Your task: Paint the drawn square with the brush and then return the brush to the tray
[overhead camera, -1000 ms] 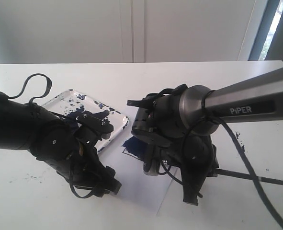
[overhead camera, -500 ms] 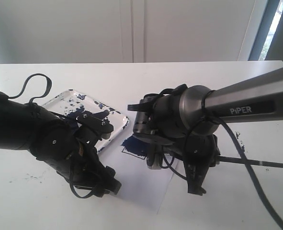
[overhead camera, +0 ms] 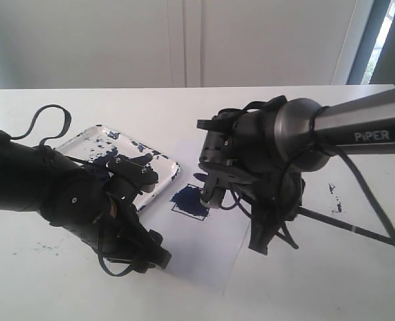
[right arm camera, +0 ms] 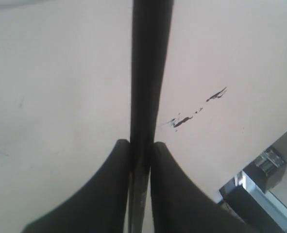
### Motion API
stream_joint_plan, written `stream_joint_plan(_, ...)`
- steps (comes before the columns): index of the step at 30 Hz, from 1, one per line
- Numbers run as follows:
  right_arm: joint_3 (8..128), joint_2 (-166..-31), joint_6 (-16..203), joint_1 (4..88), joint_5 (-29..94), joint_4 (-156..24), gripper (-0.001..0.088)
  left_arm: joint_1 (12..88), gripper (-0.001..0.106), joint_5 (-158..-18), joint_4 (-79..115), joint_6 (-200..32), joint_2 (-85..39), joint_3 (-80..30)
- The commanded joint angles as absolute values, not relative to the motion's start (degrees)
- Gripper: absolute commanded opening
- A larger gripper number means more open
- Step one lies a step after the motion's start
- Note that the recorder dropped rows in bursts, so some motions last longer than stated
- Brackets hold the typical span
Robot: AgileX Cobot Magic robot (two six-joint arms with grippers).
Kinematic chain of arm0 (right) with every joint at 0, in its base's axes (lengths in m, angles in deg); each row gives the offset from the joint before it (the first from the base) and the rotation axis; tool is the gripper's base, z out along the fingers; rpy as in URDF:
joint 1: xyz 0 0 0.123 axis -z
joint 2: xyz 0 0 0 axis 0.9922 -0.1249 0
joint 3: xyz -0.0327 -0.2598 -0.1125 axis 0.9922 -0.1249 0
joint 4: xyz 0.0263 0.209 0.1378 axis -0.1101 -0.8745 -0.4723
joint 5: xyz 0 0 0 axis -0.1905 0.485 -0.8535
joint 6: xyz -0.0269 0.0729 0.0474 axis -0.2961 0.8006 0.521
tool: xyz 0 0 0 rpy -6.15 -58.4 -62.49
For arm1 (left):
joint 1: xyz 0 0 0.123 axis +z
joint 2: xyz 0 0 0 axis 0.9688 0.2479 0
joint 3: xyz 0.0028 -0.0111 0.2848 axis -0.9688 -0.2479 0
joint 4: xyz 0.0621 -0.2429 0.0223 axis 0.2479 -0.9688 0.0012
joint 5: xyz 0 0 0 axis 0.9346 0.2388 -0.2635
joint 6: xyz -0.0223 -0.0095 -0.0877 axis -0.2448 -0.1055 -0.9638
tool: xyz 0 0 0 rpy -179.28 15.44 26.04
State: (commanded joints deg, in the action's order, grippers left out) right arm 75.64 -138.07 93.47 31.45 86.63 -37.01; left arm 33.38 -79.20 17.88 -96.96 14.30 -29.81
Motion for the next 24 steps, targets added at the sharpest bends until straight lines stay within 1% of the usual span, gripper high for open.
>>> stream_joint_plan(3,75.6,-137.0,95.5,31.4,85.5,-36.9,0.0,33.4,0.075,-79.9,17.9,-97.0,12.3,-29.8)
stream_joint_plan(9,75.6,-134.0,100.3,31.4,79.3,-38.0,0.0,33.4,0.075,-78.5,19.7,-96.7,7.0,-29.8)
stream_joint_plan(14,75.6,-130.4,100.3,31.4,72.0,-43.0,0.0,36.9,0.075,-75.1,20.5,-96.9,1.2,-30.6)
stream_joint_plan(19,75.6,-128.9,100.6,31.4,66.3,-47.5,0.0,41.5,0.075,-76.4,20.5,-99.7,-7.8,-36.9)
stream_joint_plan(24,75.6,-129.1,99.9,31.4,57.4,-56.6,0.0,42.0,0.075,-79.6,20.5,-101.2,-18.0,-44.5)
